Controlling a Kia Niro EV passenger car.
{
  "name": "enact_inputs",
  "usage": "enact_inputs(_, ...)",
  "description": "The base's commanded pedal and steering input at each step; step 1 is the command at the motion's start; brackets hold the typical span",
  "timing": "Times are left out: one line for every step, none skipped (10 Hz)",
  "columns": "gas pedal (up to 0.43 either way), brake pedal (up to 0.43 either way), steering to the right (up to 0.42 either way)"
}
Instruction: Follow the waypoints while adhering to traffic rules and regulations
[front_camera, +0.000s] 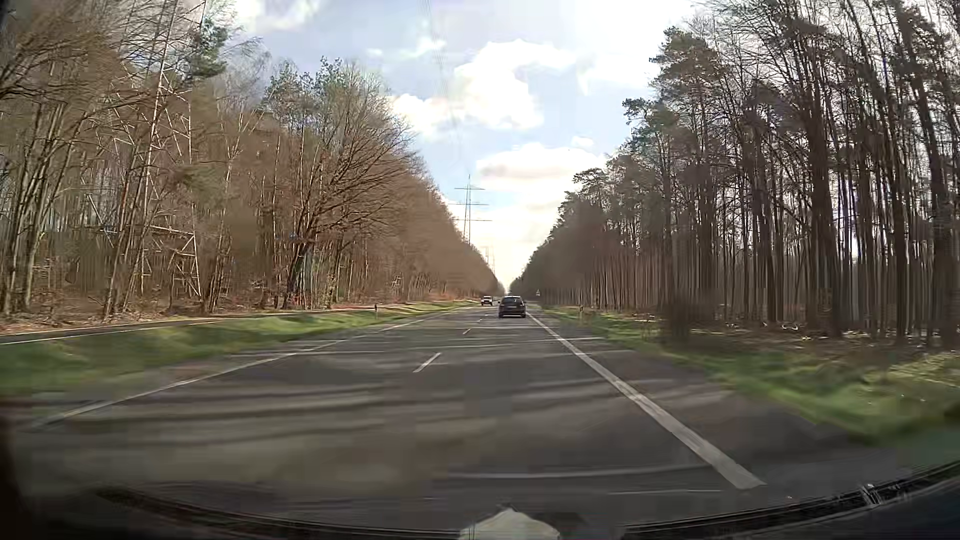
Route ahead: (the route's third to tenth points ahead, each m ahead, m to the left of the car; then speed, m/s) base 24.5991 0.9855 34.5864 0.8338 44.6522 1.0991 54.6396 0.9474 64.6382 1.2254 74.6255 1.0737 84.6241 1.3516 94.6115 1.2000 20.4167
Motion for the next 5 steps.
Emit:
enact_inputs(0.197,0.000,0.001)
enact_inputs(0.197,0.000,0.001)
enact_inputs(0.197,0.000,0.000)
enact_inputs(0.197,0.000,0.000)
enact_inputs(0.197,0.000,0.000)
